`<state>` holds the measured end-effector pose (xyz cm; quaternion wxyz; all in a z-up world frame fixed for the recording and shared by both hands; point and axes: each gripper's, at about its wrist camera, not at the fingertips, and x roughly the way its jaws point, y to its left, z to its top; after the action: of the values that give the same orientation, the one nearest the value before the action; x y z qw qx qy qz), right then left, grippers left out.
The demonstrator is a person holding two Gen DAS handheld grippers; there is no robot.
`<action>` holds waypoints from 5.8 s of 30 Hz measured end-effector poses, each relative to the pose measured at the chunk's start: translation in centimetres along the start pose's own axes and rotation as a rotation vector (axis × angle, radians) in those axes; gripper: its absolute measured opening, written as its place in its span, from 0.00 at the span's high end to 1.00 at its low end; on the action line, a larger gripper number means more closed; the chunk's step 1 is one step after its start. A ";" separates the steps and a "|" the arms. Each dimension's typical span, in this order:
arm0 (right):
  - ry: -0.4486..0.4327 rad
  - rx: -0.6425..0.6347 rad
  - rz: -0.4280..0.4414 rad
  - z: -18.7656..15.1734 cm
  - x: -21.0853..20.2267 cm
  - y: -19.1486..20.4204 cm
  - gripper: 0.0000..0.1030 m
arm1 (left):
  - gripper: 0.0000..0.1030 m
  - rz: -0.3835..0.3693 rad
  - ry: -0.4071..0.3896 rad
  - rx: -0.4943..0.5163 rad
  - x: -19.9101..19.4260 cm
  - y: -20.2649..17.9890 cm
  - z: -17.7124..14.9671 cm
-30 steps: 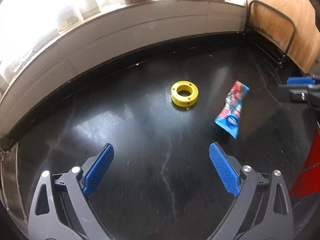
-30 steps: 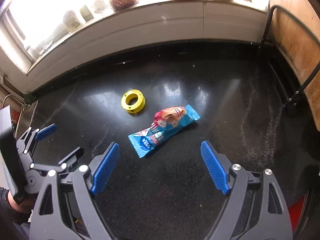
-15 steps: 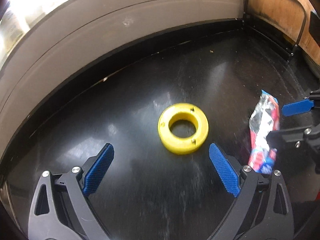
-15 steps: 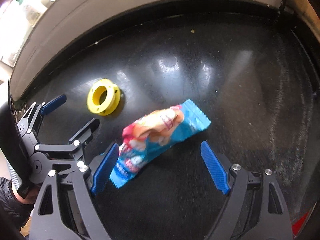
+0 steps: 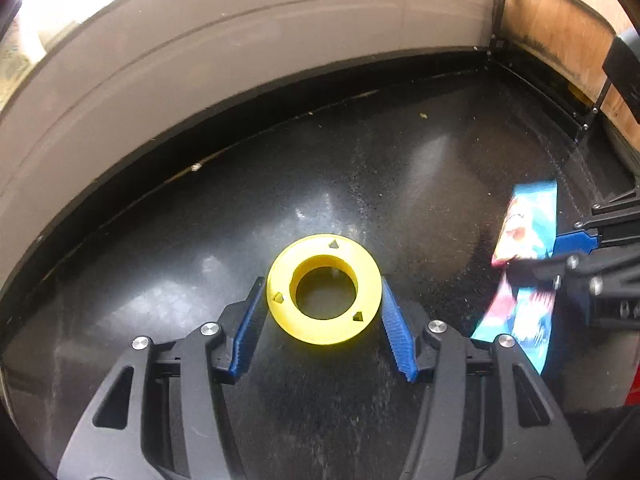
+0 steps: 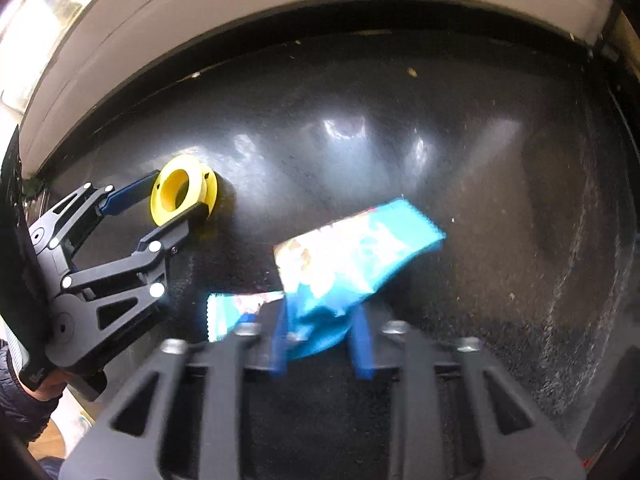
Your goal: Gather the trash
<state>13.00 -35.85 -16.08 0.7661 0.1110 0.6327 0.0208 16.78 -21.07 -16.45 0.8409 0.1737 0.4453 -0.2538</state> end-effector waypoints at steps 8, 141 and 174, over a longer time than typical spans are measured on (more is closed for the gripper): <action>-0.102 -0.090 -0.007 -1.5 -5.1 1.8 0.89 | 0.47 0.060 -0.004 -0.101 -6.7 0.5 -2.2; -0.418 -0.032 -0.095 -9.1 -20.4 4.6 0.08 | 0.06 0.208 -0.015 -0.473 -22.3 5.2 -9.0; -0.381 -0.054 -0.078 -7.3 -18.4 6.0 0.08 | 0.06 0.230 0.011 -0.485 -21.4 6.4 -9.0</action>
<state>2.85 -32.15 1.61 0.8749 0.0677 0.4794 -0.0135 4.41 -5.39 -3.03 0.8789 0.0177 0.4749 -0.0416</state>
